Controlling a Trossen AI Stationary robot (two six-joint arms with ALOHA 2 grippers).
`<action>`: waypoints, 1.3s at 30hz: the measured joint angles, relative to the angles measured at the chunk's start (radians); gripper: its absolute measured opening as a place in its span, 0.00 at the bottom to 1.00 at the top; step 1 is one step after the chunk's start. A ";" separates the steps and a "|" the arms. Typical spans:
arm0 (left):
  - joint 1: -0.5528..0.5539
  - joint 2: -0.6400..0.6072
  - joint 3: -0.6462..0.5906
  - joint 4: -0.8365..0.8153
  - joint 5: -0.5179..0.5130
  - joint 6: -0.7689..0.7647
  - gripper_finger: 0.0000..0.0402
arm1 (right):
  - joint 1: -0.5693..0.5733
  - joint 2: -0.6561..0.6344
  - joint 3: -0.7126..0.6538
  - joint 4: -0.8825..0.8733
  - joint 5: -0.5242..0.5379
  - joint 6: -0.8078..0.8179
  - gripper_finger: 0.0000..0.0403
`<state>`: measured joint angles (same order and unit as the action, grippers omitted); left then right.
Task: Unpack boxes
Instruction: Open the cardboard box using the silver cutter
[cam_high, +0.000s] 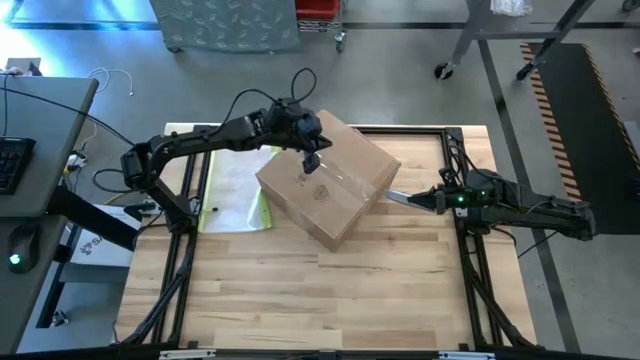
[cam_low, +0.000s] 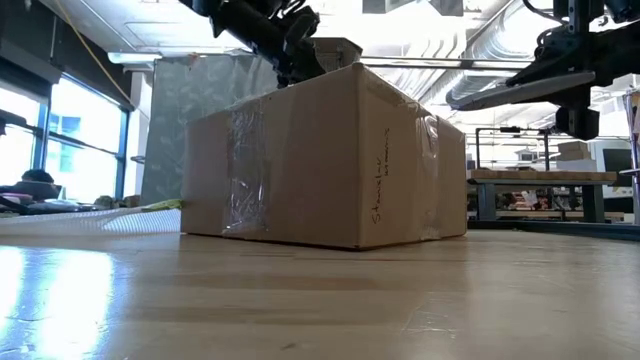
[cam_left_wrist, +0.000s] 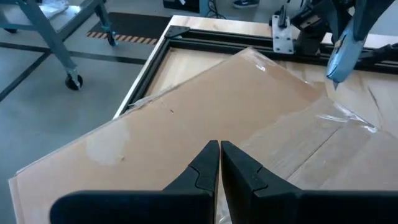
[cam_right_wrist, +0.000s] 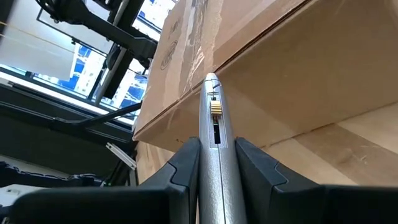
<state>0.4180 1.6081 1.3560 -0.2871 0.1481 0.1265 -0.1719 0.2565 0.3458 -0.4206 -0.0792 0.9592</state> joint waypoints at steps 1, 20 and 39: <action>0.001 0.000 0.000 0.000 0.000 0.000 0.00 | 0.000 0.000 0.000 0.000 0.000 -0.002 0.15; 0.002 -0.003 0.000 0.000 -0.003 0.001 0.00 | 0.000 0.000 0.000 0.000 0.016 -0.023 0.15; 0.002 -0.004 0.000 -0.014 -0.003 0.000 0.00 | 0.000 0.000 0.000 0.000 0.023 -0.025 0.15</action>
<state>0.4202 1.6039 1.3556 -0.3008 0.1455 0.1265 -0.1722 0.2569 0.3458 -0.4206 -0.0563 0.9340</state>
